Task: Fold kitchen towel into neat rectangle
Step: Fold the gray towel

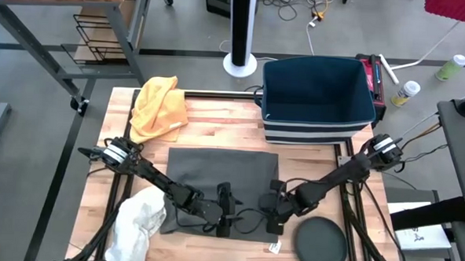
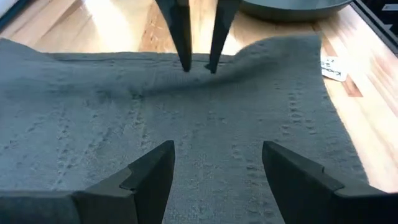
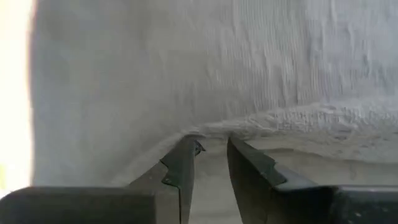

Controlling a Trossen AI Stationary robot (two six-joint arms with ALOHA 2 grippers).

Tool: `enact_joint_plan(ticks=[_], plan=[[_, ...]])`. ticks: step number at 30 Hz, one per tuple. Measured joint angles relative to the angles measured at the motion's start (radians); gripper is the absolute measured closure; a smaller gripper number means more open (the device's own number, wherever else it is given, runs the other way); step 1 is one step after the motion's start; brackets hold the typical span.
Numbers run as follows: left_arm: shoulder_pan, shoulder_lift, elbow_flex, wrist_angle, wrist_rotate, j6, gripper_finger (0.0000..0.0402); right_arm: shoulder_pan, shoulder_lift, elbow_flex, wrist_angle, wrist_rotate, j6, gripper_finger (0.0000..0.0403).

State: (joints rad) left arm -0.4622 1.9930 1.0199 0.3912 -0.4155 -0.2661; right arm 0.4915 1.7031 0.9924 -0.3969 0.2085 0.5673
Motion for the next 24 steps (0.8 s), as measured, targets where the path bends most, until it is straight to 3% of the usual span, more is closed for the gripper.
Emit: enact_joint_plan(ticks=[10,17,24], plan=[[0.0,0.0,0.0,-0.006,0.008,-0.005,0.0166,-0.045,-0.001,0.018,-0.003,0.005,-0.068,0.0306],[-0.001,0.0,0.0,-0.009,0.008,-0.005,0.0166,-0.053,0.028,-0.004,-0.189,0.028,-0.015,0.0312],[-0.002,0.0,0.0,-0.03,0.012,-0.009,0.0166,-0.03,-0.055,0.01,-0.21,0.093,0.016,0.0301]])
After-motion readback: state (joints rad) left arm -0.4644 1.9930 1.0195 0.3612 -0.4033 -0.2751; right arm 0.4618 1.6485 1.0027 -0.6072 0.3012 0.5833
